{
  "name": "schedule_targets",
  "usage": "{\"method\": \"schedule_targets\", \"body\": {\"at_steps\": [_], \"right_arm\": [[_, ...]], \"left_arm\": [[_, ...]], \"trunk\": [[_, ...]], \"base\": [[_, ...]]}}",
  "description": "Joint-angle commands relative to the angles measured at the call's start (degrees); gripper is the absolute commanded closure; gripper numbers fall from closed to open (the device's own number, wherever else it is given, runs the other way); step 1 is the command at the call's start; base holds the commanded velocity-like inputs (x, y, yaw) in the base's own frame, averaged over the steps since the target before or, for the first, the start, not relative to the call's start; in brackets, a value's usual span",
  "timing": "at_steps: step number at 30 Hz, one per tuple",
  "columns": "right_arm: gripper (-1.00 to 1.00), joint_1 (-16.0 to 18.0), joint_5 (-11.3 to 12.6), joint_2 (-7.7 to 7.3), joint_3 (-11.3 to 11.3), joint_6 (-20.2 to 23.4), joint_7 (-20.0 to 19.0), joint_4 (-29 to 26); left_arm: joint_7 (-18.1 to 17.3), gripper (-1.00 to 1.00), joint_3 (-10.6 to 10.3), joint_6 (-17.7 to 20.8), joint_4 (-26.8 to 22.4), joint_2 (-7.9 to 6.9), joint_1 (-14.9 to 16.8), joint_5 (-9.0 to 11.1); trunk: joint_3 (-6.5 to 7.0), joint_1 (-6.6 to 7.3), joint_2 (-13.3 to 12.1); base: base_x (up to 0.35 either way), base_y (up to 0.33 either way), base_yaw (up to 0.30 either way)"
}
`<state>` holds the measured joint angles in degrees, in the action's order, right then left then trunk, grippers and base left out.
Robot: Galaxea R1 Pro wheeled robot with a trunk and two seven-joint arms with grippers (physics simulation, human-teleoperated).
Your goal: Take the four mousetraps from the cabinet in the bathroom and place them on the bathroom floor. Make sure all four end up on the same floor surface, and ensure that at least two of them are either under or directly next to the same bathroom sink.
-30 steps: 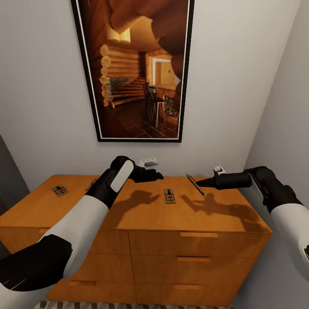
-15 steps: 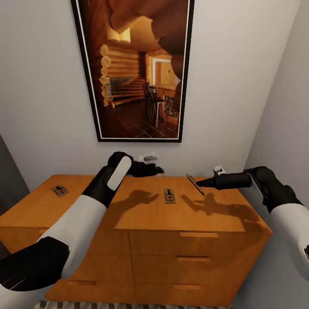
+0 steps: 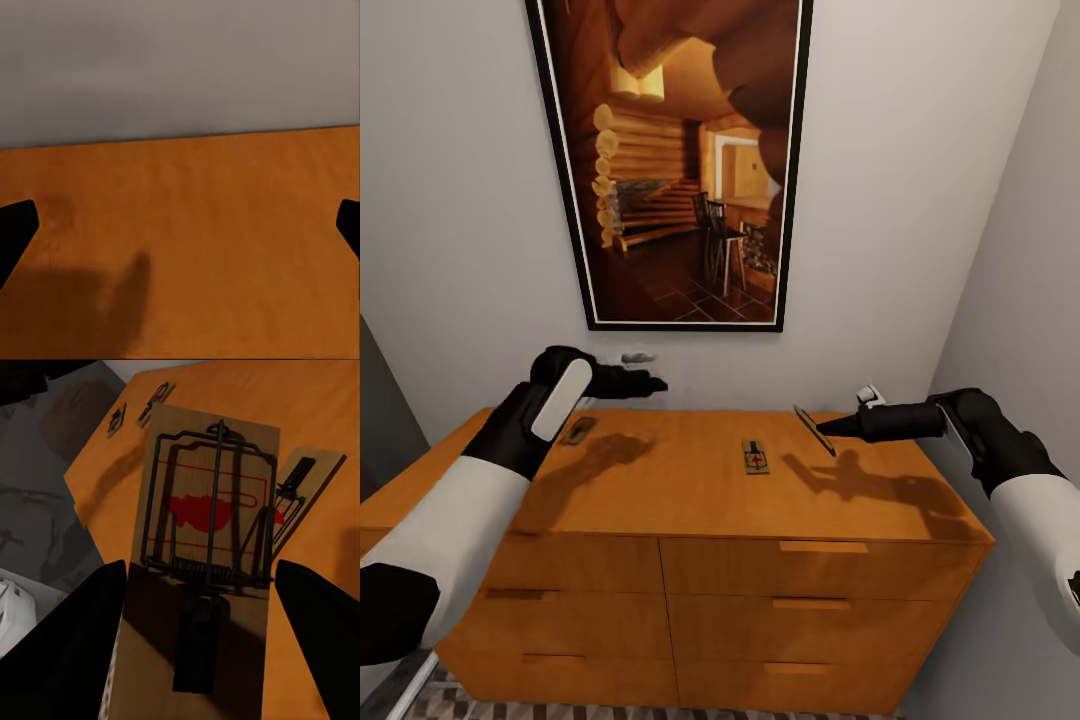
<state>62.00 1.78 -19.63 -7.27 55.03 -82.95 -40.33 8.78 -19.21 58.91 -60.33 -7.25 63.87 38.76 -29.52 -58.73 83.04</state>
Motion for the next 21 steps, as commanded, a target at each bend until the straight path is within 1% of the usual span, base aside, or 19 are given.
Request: {"method": "schedule_targets", "body": {"at_steps": [1, 2, 4, 5, 6, 8, 9, 11, 12, 13, 14, 16, 17, 18, 21], "right_arm": [[1.00, 0.05, 0.17, -0.06, -0.20, 0.57, -0.08, -0.02], [1.00, 0.05, 0.17, -0.06, -0.20, 0.55, -0.06, -0.01], [1.00, 0.05, 0.16, -0.06, -0.20, 0.49, -0.01, -0.01], [1.00, 0.05, 0.16, -0.06, -0.20, 0.34, 0.11, -0.01], [1.00, 0.05, 0.16, -0.06, -0.20, 0.25, 0.21, -0.01], [1.00, 0.05, 0.15, -0.02, -0.22, 0.00, 0.82, 0.03], [1.00, 0.05, 0.15, -0.01, -0.23, -0.03, 1.02, 0.06], [1.00, -0.06, 0.15, 0.01, -0.27, -0.12, 1.87, 0.16], [1.00, -0.11, 0.15, 0.02, -0.27, -0.14, 2.07, 0.18], [1.00, -0.18, 0.15, 0.02, -0.28, -0.15, 2.46, 0.21], [1.00, -0.20, 0.15, 0.02, -0.28, -0.16, 2.63, 0.22], [1.00, -0.29, 0.15, 0.03, -0.28, -0.17, 3.04, 0.24], [1.00, -0.31, 0.15, 0.03, -0.29, -0.18, 3.09, 0.24], [1.00, -0.32, 0.15, 0.03, -0.29, -0.18, 3.19, 0.25], [1.00, -0.36, 0.15, 0.03, -0.29, -0.18, 3.31, 0.25]], "left_arm": [[0.57, -1.00, -0.42, 0.08, -0.13, -1.24, 0.05, 1.08], [0.53, -1.00, -0.79, 0.10, -0.23, -3.37, 0.04, 1.12], [0.48, -1.00, -1.07, 0.14, -0.34, -5.39, 0.04, 1.17], [0.44, -1.00, -1.40, 0.18, -0.48, -7.19, 0.04, 1.34], [0.42, -1.00, -1.65, 0.19, -0.53, -7.99, 0.03, 1.46], [0.39, -1.00, -3.49, 0.22, -0.47, -10.61, 0.03, 1.99], [0.38, -1.00, -4.15, 0.22, -0.48, -11.17, 0.03, 2.14], [0.36, -1.00, -7.28, 0.28, -0.59, -12.85, 0.03, 3.20], [0.34, -1.00, -8.15, 0.29, -0.64, -13.14, 0.03, 3.68], [0.35, -1.00, -9.87, 0.31, -0.73, -13.65, 0.05, 5.00], [0.35, -1.00, -10.68, 0.29, -0.77, -13.90, 0.06, 5.84], [0.36, -1.00, -13.04, 0.26, -0.81, -15.16, 0.21, 9.97], [0.36, -1.00, -13.43, 0.26, -0.82, -15.47, 0.27, 11.07], [0.36, -1.00, -14.03, 0.25, -0.86, -15.96, 0.37, 13.11], [0.36, -1.00, -15.17, 0.24, -0.86, -16.60, 0.60, 16.04]], "trunk": [[-0.07, 0.00, 0.04], [-0.07, 0.00, 0.04], [-0.07, 0.00, 0.04], [-0.07, 0.00, 0.04], [-0.07, 0.00, 0.04], [-0.07, 0.00, 0.04], [-0.07, 0.00, 0.04], [-0.07, 0.00, 0.04], [-0.07, 0.00, 0.04], [-0.07, 0.00, 0.04], [-0.07, 0.00, 0.04], [-0.07, 0.00, 0.04], [-0.07, 0.00, 0.04], [-0.07, 0.00, 0.04], [-0.07, 0.00, 0.04]], "base": [[0.000, 0.000, 0.000], [0.000, 0.000, 0.000], [0.000, 0.000, 0.000], [0.000, 0.000, 0.000], [0.000, 0.000, 0.000], [0.000, 0.000, 0.000], [0.000, 0.000, 0.000], [0.000, 0.000, 0.000], [0.000, 0.000, 0.000], [0.000, 0.000, 0.000], [0.000, 0.000, 0.000], [0.000, 0.000, 0.000], [0.000, 0.000, 0.000], [0.000, 0.000, 0.000], [0.000, 0.000, 0.000]]}}
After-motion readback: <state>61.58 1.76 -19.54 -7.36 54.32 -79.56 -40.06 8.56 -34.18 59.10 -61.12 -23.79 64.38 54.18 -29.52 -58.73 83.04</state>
